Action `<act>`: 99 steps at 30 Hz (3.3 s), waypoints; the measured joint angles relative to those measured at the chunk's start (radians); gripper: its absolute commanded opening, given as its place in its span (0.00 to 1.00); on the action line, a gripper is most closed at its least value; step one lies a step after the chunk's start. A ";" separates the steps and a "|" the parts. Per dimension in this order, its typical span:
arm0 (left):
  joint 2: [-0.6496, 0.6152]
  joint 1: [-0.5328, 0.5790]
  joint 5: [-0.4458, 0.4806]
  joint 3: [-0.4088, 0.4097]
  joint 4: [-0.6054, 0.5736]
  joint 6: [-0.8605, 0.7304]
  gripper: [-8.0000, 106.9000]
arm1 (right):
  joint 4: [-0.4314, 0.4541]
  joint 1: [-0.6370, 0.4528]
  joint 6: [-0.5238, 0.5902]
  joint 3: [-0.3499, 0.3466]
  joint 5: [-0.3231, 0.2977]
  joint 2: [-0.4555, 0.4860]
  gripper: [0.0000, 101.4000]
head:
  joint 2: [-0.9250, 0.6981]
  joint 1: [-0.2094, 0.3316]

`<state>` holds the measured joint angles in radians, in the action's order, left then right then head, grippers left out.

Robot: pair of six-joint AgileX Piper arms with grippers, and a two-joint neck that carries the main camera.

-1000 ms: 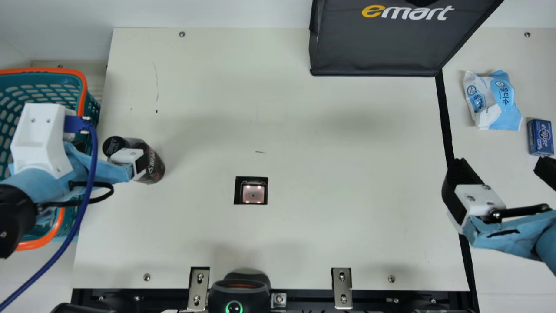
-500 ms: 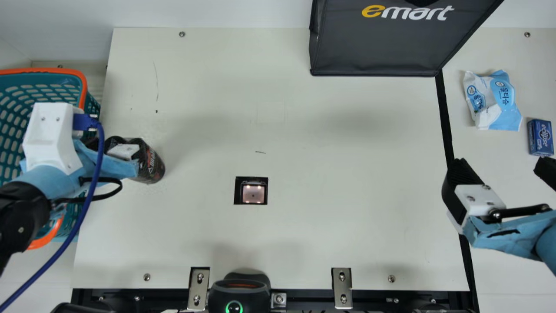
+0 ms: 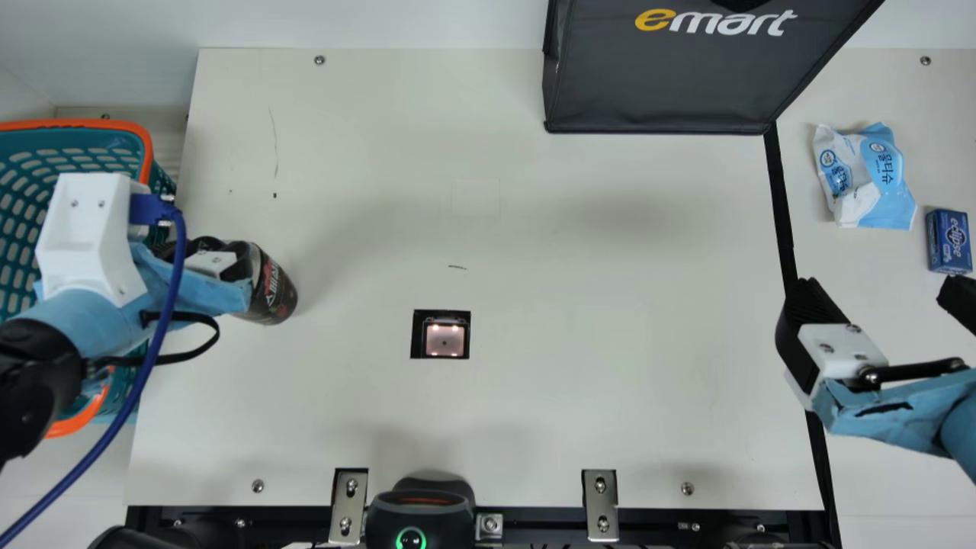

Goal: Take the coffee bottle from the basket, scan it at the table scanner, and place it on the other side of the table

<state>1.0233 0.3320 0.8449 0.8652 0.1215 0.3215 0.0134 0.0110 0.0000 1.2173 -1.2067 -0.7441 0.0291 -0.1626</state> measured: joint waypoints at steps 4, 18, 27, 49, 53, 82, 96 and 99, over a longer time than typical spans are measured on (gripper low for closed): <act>-0.004 0.078 0.048 0.024 0.048 0.081 0.00 | 0.000 0.000 0.000 0.000 0.000 0.000 0.94 | 0.000 -0.002; 0.026 0.417 0.160 0.080 0.179 0.396 0.00 | 0.000 0.000 0.000 0.000 0.000 0.000 0.94 | 0.000 0.000; 0.049 0.573 0.177 0.095 0.180 0.528 0.00 | 0.000 0.000 0.000 0.000 0.000 0.000 0.94 | 0.000 0.000; 0.059 0.722 0.148 0.101 0.069 0.625 0.00 | 0.000 0.000 0.000 0.000 0.000 0.000 0.94 | 0.000 -0.002; 0.066 0.744 0.160 0.109 0.071 0.668 0.00 | 0.000 0.000 0.000 0.000 0.000 0.000 0.94 | 0.000 -0.002; 0.040 0.800 0.181 0.117 0.209 0.874 0.00 | 0.000 0.000 0.000 0.000 0.000 0.000 0.94 | 0.000 0.000; 0.019 0.814 0.152 0.125 0.183 0.743 0.00 | 0.000 0.000 0.000 0.000 0.000 0.000 0.94 | 0.000 -0.002; 0.008 0.773 0.133 0.121 0.148 0.665 0.00 | 0.000 0.000 0.000 0.000 0.000 0.000 0.94 | 0.000 -0.002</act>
<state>1.0314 1.1053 0.9776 0.9861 0.2691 0.9863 0.0134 0.0110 0.0000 1.2173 -1.2067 -0.7441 0.0291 -0.1641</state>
